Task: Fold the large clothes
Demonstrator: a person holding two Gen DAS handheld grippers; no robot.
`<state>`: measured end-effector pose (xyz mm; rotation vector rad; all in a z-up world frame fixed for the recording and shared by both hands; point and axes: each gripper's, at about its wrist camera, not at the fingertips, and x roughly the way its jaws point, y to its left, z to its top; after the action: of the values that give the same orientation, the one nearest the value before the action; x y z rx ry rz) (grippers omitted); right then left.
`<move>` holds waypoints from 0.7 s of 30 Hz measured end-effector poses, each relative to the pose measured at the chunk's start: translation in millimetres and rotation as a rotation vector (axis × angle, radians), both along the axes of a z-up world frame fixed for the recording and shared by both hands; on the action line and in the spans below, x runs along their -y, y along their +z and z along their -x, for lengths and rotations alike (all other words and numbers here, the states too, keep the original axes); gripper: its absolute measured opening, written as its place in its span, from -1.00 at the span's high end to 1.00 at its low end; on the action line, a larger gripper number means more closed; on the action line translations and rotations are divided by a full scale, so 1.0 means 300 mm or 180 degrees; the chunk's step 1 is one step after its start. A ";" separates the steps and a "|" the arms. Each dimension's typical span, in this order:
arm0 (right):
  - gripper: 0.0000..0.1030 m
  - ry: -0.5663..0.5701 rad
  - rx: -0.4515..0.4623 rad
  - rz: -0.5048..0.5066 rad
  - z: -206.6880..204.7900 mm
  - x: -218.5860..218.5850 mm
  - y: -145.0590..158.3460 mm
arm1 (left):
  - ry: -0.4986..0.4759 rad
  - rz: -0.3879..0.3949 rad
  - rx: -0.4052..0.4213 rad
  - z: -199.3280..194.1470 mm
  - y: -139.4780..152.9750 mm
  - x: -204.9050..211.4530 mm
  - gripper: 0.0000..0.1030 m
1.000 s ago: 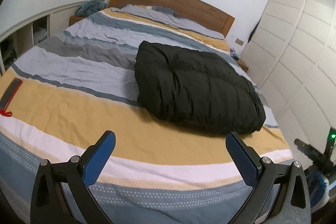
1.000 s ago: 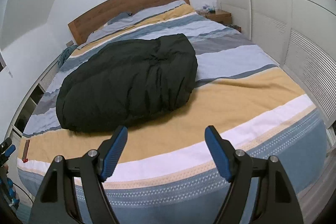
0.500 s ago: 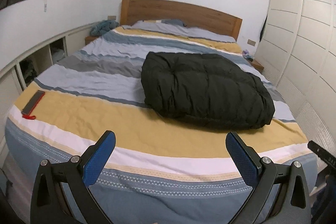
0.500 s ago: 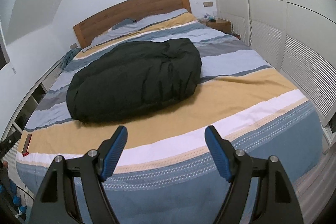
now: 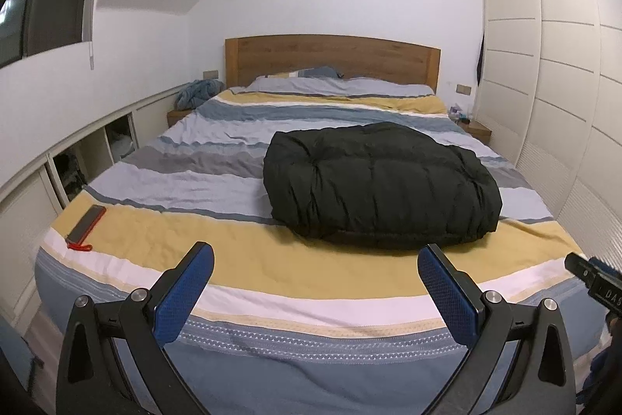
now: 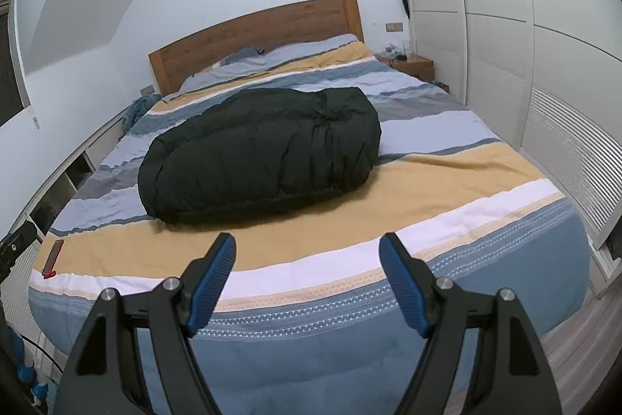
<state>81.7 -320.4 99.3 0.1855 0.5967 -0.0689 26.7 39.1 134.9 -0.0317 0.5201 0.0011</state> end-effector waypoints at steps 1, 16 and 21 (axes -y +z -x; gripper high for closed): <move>-0.46 0.0002 0.0010 0.0002 0.004 -0.001 0.002 | 0.0005 -0.0017 0.0004 0.004 -0.001 0.004 -0.99; -0.46 0.0058 0.0137 0.0126 0.070 -0.049 0.032 | -0.0103 -0.0129 0.0088 0.047 0.006 0.075 -0.99; -0.46 0.0051 0.0149 0.0148 0.084 -0.053 0.035 | -0.0127 -0.0134 0.0091 0.053 0.003 0.081 -0.99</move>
<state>56.6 -304.5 109.7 0.1370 0.5494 -0.0627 10.9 14.9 136.0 0.0198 0.4919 -0.0275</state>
